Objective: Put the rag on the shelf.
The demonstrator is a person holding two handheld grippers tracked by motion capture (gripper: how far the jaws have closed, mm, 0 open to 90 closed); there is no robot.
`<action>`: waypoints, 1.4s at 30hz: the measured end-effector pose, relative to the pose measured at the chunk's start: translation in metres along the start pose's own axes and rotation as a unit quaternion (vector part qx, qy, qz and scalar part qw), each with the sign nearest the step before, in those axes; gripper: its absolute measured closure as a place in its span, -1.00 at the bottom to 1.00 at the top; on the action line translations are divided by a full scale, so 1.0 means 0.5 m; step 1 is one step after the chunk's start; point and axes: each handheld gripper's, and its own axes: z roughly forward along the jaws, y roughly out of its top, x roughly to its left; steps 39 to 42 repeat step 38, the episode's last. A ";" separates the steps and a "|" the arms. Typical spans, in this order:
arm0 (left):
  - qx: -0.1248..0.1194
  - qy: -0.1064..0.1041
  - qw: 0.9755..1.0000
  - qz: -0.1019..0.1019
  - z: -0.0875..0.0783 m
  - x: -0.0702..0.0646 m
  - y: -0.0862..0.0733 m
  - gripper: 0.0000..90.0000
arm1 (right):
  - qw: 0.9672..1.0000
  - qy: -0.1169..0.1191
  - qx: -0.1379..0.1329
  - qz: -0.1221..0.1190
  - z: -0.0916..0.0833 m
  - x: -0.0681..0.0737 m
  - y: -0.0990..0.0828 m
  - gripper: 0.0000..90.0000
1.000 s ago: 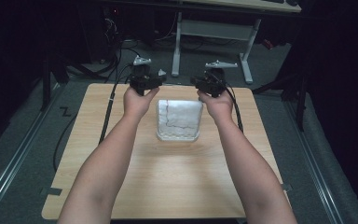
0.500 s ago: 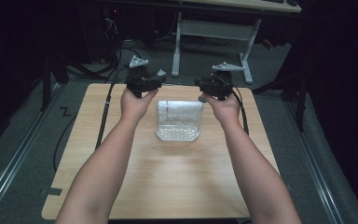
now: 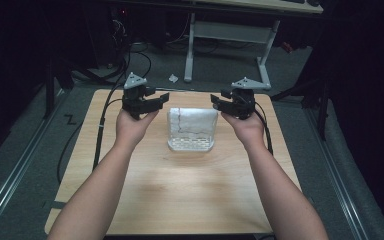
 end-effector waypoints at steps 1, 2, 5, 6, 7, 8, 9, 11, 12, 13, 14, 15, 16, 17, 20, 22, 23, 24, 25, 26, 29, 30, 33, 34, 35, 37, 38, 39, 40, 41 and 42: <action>-0.002 0.006 1.000 0.014 -0.011 -0.004 -0.011 -0.14 | 1.000 -0.001 -0.003 -0.006 -0.006 0.004 -0.005 0.10; 0.000 0.008 1.000 0.019 -0.018 -0.005 -0.018 -0.14 | 1.000 -0.005 -0.005 -0.014 -0.015 0.010 -0.011 0.10; 0.001 -0.001 1.000 0.015 -0.047 -0.009 -0.051 -0.15 | 0.999 -0.014 -0.014 -0.030 -0.038 0.022 -0.026 0.10; -0.001 -0.008 1.000 0.010 -0.056 -0.010 -0.064 -0.15 | 0.999 -0.010 -0.018 -0.029 -0.046 0.025 -0.036 0.09; 0.003 -0.013 1.000 0.007 -0.062 -0.011 -0.074 -0.15 | 0.999 -0.011 -0.016 -0.030 -0.052 0.029 -0.044 0.05; 0.009 -0.015 1.000 0.009 -0.070 -0.014 -0.086 -0.15 | 0.999 -0.013 -0.013 -0.034 -0.057 0.032 -0.050 0.03; 0.008 -0.016 1.000 0.009 -0.079 -0.016 -0.100 -0.16 | 0.999 -0.017 -0.010 -0.041 -0.063 0.036 -0.058 0.02; 0.006 -0.034 0.999 -0.015 -0.098 -0.018 -0.135 -0.16 | 0.999 -0.016 -0.010 -0.039 -0.080 0.044 -0.079 0.01; 0.011 -0.041 0.999 -0.023 -0.104 -0.019 -0.153 -0.16 | 0.999 -0.011 -0.010 -0.030 -0.086 0.047 -0.091 0.00; 0.015 -0.042 0.999 -0.024 -0.109 -0.022 -0.168 -0.16 | 1.000 -0.008 -0.010 -0.027 -0.091 0.049 -0.104 0.00; 0.024 -0.041 0.999 -0.020 -0.115 -0.025 -0.193 -0.16 | 1.000 -0.006 -0.007 -0.025 -0.094 0.052 -0.115 -0.01; 0.036 -0.040 0.998 -0.017 -0.119 -0.028 -0.215 -0.16 | 1.000 -0.006 0.000 -0.027 -0.098 0.057 -0.135 -0.02; 0.046 -0.037 0.998 -0.016 -0.124 -0.031 -0.239 -0.15 | 1.000 -0.005 0.005 -0.026 -0.101 0.061 -0.153 -0.02; 0.050 -0.034 0.998 -0.016 -0.129 -0.033 -0.259 -0.15 | 1.000 -0.005 0.011 -0.024 -0.102 0.065 -0.173 -0.02; 0.069 -0.036 0.996 -0.031 -0.150 -0.045 -0.339 -0.13 | 0.999 -0.014 0.034 -0.029 -0.106 0.080 -0.234 -0.02; 0.087 -0.042 0.995 -0.034 -0.154 -0.053 -0.377 -0.14 | 0.998 -0.008 0.055 -0.019 -0.109 0.090 -0.286 -0.05; 0.095 -0.043 0.994 -0.033 -0.158 -0.061 -0.406 -0.14 | 0.998 -0.011 0.061 -0.021 -0.110 0.095 -0.302 -0.05; 0.103 -0.044 0.993 -0.038 -0.159 -0.067 -0.422 -0.14 | 0.997 -0.016 0.066 -0.027 -0.115 0.105 -0.328 -0.05; 0.121 -0.046 0.990 -0.051 -0.158 -0.075 -0.437 -0.13 | 0.997 -0.018 0.070 -0.028 -0.119 0.110 -0.343 -0.06; 0.126 -0.052 0.989 -0.058 -0.158 -0.080 -0.440 -0.14 | 0.997 -0.021 0.068 -0.024 -0.130 0.121 -0.371 -0.06; 0.118 -0.062 0.990 -0.043 -0.160 -0.102 -0.443 -0.15 | 0.996 -0.011 0.080 -0.028 -0.153 0.143 -0.430 0.04; 0.119 -0.065 0.990 -0.041 -0.157 -0.104 -0.443 -0.17 | 0.996 -0.006 0.082 -0.045 -0.159 0.147 -0.424 0.02; 0.127 -0.068 0.989 -0.043 -0.143 -0.104 -0.444 -0.18 | 0.997 -0.011 0.064 -0.034 -0.161 0.136 -0.420 0.00; 0.127 -0.067 0.989 -0.047 -0.140 -0.101 -0.444 -0.19 | 0.997 -0.010 0.072 -0.018 -0.155 0.129 -0.421 -0.01; 0.124 -0.065 0.989 -0.051 -0.139 -0.099 -0.445 -0.20 | 0.997 -0.008 0.076 -0.010 -0.148 0.122 -0.423 -0.01; 0.119 -0.063 0.989 -0.055 -0.141 -0.097 -0.448 -0.25 | 0.996 -0.011 0.086 -0.015 -0.140 0.118 -0.429 -0.02; 0.119 -0.062 0.989 -0.058 -0.141 -0.096 -0.449 -0.26 | 0.996 -0.010 0.091 -0.016 -0.138 0.116 -0.432 -0.03; 0.119 -0.062 0.989 -0.058 -0.141 -0.096 -0.449 -0.26 | 0.996 -0.010 0.091 -0.016 -0.138 0.116 -0.432 -0.03; 0.119 -0.062 0.989 -0.058 -0.141 -0.096 -0.449 -0.26 | 0.996 -0.010 0.091 -0.016 -0.138 0.116 -0.432 -0.03; 0.119 -0.062 0.989 -0.058 -0.141 -0.096 -0.449 -0.26 | 0.996 -0.010 0.091 -0.016 -0.138 0.116 -0.432 -0.03; 0.119 -0.062 0.989 -0.058 -0.141 -0.096 -0.449 -0.26 | 0.996 -0.010 0.091 -0.016 -0.138 0.116 -0.432 -0.03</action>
